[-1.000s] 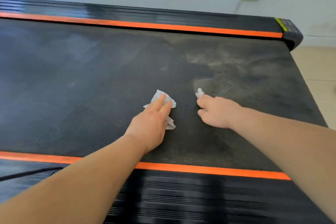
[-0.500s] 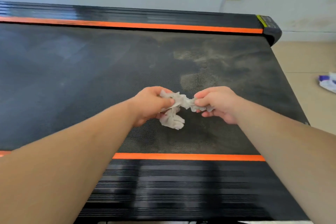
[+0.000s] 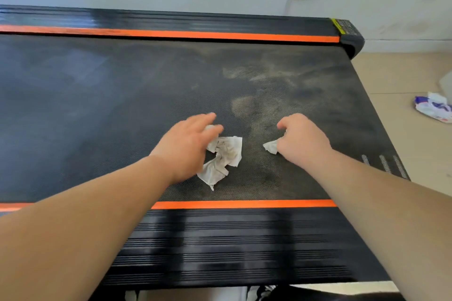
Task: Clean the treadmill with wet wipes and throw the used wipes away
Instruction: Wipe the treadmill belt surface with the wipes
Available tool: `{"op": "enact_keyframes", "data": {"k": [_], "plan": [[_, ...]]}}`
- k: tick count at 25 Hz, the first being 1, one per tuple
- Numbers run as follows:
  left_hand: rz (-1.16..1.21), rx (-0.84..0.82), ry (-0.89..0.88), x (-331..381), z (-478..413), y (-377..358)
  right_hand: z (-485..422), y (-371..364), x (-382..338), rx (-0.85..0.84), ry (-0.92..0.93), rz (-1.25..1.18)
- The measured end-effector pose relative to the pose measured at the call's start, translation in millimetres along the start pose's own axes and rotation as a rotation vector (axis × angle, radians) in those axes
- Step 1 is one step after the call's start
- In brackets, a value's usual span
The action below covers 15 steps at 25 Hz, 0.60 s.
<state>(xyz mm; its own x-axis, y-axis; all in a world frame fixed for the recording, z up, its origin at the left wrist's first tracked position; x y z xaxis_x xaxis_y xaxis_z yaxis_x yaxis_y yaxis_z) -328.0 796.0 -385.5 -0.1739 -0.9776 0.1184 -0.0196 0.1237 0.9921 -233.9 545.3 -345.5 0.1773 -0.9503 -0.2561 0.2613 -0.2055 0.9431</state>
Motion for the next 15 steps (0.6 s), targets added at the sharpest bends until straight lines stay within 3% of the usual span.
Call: {"op": "enact_keyframes", "data": {"k": [4,7,11,15], "plan": [[-0.231,-0.157,-0.294,0.2,16.8,-17.8,28.6,-27.3,17.7,-0.100,0.283,0.303],[-0.229,-0.206,-0.397,-3.3,16.1,-24.2,34.7,-45.9,34.8,-0.228,0.301,0.302],[-0.129,-0.335,-0.334,0.3,10.1,-37.0,22.4,-58.9,35.9,-0.250,0.278,0.281],[-0.124,-0.312,-0.214,-2.5,-1.6,-43.1,-0.7,-68.5,31.9,-0.262,0.201,0.202]]}}
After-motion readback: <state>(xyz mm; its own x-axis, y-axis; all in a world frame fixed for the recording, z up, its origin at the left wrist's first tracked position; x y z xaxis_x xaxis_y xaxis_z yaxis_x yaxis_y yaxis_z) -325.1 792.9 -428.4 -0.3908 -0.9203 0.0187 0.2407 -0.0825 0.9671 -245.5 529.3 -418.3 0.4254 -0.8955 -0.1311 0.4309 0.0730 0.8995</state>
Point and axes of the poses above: each hand's wrist, its own z-axis away from the middle knuckle, its own y-axis out of the back of the hand, x = y × z, the point moved 1 cm from there along -z, towards the middle knuckle, and after that the axes turned 2 degrees about x, right-handed, at the moved point
